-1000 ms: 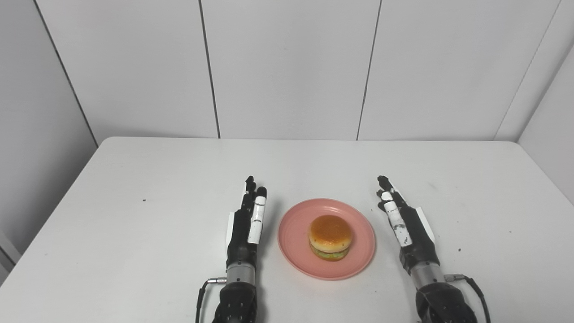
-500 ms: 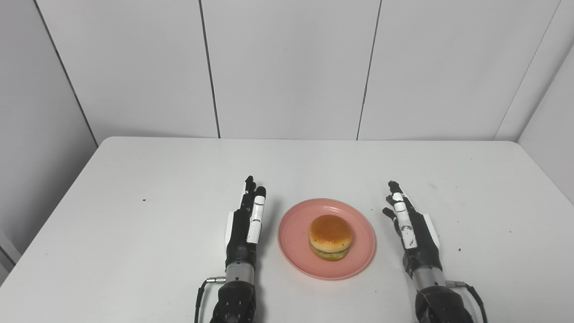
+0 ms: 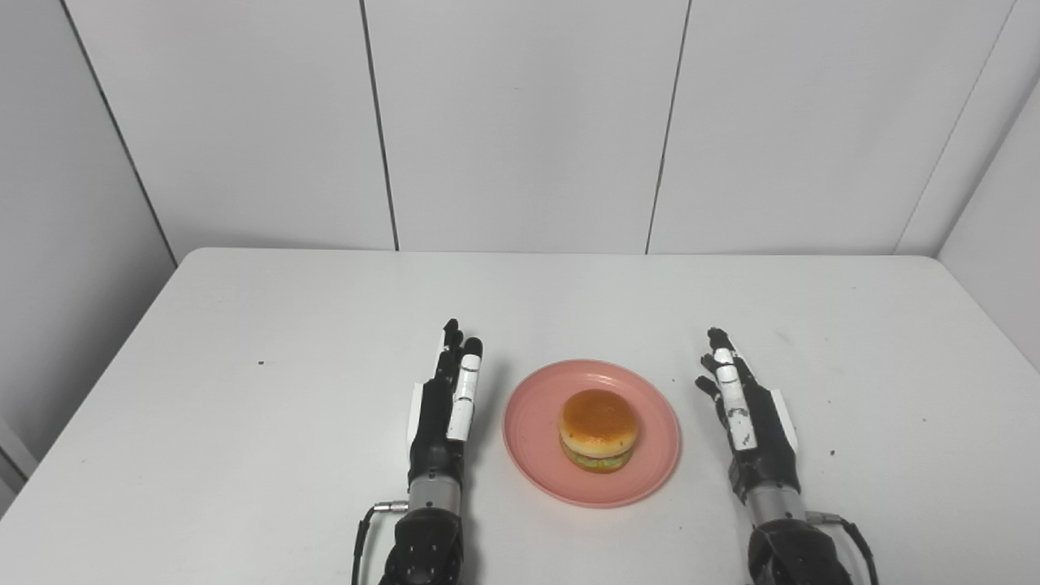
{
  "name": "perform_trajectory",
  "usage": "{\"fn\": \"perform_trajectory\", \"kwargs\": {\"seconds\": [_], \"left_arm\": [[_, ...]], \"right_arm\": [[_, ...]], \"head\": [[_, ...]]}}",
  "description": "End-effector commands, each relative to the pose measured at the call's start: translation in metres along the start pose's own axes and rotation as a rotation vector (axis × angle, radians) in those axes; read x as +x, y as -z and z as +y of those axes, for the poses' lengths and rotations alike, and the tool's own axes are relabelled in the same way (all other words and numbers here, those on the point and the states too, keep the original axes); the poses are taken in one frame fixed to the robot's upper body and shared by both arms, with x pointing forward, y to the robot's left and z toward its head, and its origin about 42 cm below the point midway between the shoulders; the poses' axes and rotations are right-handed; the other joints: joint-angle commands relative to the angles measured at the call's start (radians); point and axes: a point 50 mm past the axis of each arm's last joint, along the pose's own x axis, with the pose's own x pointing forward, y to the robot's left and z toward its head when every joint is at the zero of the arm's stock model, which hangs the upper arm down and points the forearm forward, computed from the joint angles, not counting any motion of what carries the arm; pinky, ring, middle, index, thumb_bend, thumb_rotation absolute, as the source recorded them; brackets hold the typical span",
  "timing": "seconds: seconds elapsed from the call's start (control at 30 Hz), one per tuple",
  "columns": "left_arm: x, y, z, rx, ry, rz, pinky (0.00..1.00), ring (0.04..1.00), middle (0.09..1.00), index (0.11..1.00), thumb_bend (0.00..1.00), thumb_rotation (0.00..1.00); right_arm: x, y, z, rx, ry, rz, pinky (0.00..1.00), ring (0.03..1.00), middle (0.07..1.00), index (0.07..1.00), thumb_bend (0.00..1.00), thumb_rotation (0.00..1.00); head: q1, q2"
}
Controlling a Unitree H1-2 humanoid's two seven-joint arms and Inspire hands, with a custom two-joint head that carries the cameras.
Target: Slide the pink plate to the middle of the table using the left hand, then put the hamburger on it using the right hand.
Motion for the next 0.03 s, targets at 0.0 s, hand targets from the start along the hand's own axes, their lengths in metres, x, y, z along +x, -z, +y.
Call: {"fn": "perform_trajectory", "kwargs": {"seconds": [0.0], "left_arm": [[0.0005, -0.0048, -0.0022, 0.004, 0.006, -0.006, 1.00, 1.000, 1.000, 1.000, 0.63, 0.98]], "right_arm": [[0.0076, -0.0135, 0.0001, -0.007, 0.004, -0.078, 0.92, 0.940, 0.958, 0.911, 0.82, 0.95]], "head": [[0.001, 0.001]]}}
